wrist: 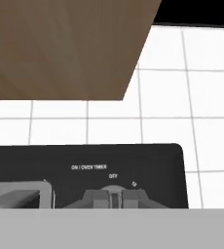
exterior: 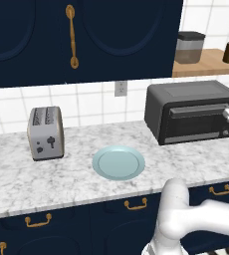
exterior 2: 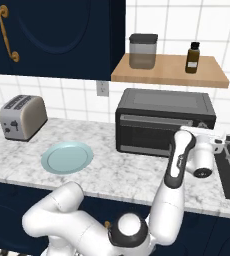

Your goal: Pick up the kebab skewer and baguette bread, and place them inside the toaster oven. Close the toaster oven door and start by setting the timer.

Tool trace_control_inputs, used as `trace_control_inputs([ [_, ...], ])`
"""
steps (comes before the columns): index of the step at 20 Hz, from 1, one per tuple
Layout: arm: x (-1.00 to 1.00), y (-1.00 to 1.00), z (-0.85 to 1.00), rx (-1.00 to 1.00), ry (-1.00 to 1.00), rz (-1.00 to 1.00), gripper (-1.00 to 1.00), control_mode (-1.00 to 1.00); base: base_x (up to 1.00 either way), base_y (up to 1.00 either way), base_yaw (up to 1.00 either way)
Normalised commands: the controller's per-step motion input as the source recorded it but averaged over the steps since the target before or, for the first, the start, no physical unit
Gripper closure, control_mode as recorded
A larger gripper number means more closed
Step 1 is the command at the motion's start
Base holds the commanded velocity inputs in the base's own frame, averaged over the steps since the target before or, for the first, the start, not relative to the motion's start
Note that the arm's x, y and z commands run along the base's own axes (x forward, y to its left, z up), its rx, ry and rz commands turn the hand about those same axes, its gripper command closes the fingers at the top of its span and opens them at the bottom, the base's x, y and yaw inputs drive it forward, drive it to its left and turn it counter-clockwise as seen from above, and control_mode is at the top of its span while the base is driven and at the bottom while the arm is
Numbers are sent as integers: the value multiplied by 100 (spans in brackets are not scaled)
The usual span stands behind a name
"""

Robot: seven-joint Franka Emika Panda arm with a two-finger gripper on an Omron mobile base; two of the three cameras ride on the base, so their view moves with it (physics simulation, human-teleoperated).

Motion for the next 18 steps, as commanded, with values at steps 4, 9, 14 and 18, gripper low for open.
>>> trace_control_inputs([
  [4, 0, 0, 0, 16, 7, 0, 100, -100, 0, 0, 0],
  [9, 0, 0, 0, 18, 1, 0, 100, -100, 0, 0, 0],
  [14, 0, 0, 0, 22, 0, 0, 100, -100, 0, 0, 0],
  [18, 0, 0, 0, 24, 0, 0, 100, -100, 0, 0, 0],
])
